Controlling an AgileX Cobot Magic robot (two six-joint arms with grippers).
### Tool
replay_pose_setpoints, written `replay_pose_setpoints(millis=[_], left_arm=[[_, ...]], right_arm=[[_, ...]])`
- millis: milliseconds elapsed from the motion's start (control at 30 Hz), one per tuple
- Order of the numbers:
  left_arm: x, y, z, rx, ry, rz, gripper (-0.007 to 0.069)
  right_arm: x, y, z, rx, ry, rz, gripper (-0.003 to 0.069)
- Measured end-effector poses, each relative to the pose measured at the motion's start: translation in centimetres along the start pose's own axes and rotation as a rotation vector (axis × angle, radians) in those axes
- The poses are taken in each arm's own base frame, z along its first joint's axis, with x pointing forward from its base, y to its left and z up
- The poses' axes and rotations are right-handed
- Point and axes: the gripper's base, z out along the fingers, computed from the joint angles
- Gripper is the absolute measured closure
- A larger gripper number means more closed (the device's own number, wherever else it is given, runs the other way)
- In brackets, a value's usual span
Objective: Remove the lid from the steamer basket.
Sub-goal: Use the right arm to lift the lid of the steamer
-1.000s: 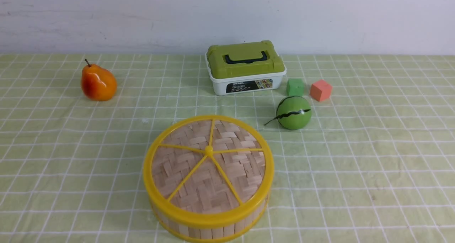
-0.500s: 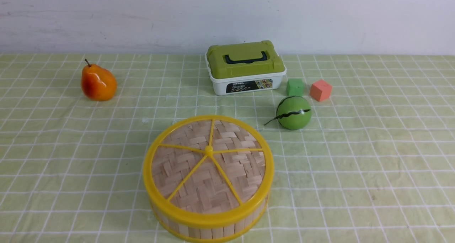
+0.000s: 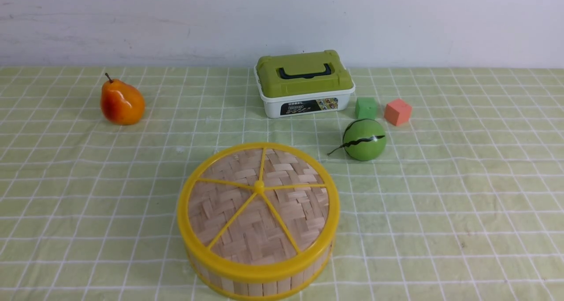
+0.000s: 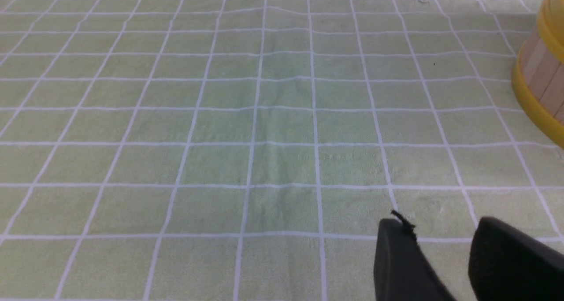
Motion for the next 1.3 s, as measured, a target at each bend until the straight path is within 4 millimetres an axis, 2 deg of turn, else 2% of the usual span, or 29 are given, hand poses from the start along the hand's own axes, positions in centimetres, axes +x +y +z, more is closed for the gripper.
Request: replay_pose_setpoints(millis=[167, 300, 333, 367, 400, 433, 467, 567, 733, 900, 933, 967, 1000, 1033, 1133, 1167, 1233, 1300], left_arm=[[0.0, 0.0, 0.0, 0.000, 0.000, 0.000, 0.0386], [0.0, 0.0, 0.0, 0.000, 0.000, 0.000, 0.0386], [0.0, 0.0, 0.0, 0.000, 0.000, 0.000, 0.0386], [0.0, 0.0, 0.0, 0.000, 0.000, 0.000, 0.0386], [0.0, 0.0, 0.0, 0.000, 0.000, 0.000, 0.0386], [0.0, 0.0, 0.0, 0.000, 0.000, 0.000, 0.0386], [0.0, 0.0, 0.0, 0.000, 0.000, 0.000, 0.0386], [0.0, 0.0, 0.0, 0.000, 0.000, 0.000, 0.0386], [0.0, 0.0, 0.0, 0.000, 0.000, 0.000, 0.0386], [0.0, 0.0, 0.0, 0.000, 0.000, 0.000, 0.0386], [0.0, 0.0, 0.0, 0.000, 0.000, 0.000, 0.0386], [0.0, 0.0, 0.0, 0.000, 0.000, 0.000, 0.0386], [0.0, 0.0, 0.0, 0.000, 0.000, 0.000, 0.0386], [0.0, 0.0, 0.0, 0.000, 0.000, 0.000, 0.0386], [0.0, 0.0, 0.0, 0.000, 0.000, 0.000, 0.0386], [0.0, 0.0, 0.0, 0.000, 0.000, 0.000, 0.0386], [0.0, 0.0, 0.0, 0.000, 0.000, 0.000, 0.0386], [0.0, 0.0, 0.0, 0.000, 0.000, 0.000, 0.0386]], right_arm=[[0.0, 0.0, 0.0, -0.004, 0.000, 0.009, 0.0418], [0.0, 0.5, 0.0, -0.057, 0.003, 0.205, 0.0418], [-0.1, 1.0, 0.0, -0.109, 0.013, 0.419, 0.0418], [-0.1, 1.2, 0.0, -0.134, 0.019, 0.520, 0.0418], [-0.1, 1.7, -0.1, -0.190, 0.042, 0.764, 0.0418], [-0.1, 1.7, -0.1, -0.198, 0.045, 0.796, 0.0418], [-0.3, 2.1, -0.2, -0.248, 0.069, 1.007, 0.0418], [-0.6, 2.4, -0.3, -0.285, 0.070, 1.123, 0.0418], [-0.6, 2.3, -0.2, -0.284, 0.057, 1.052, 0.0418], [-0.7, 2.4, -0.3, -0.283, 0.029, 0.834, 0.0420], [-1.4, 2.5, -0.7, -0.296, 0.010, 0.740, 0.0430], [-1.4, 2.5, -0.7, -0.297, 0.012, 0.729, 0.0433], [-3.2, 2.8, -1.5, -0.315, -0.029, 0.622, 0.0461], [-3.7, 2.8, -1.7, -0.317, -0.040, 0.591, 0.0473], [-9.2, 3.6, -3.0, -0.315, -0.033, 0.335, 0.0615], [-11.2, 4.0, -3.0, -0.317, 0.015, 0.243, 0.0650], [-14.3, 4.6, -2.6, -0.335, 0.128, 0.079, 0.0675], [-16.3, 5.2, -1.6, -0.376, 0.272, -0.051, 0.0680]])
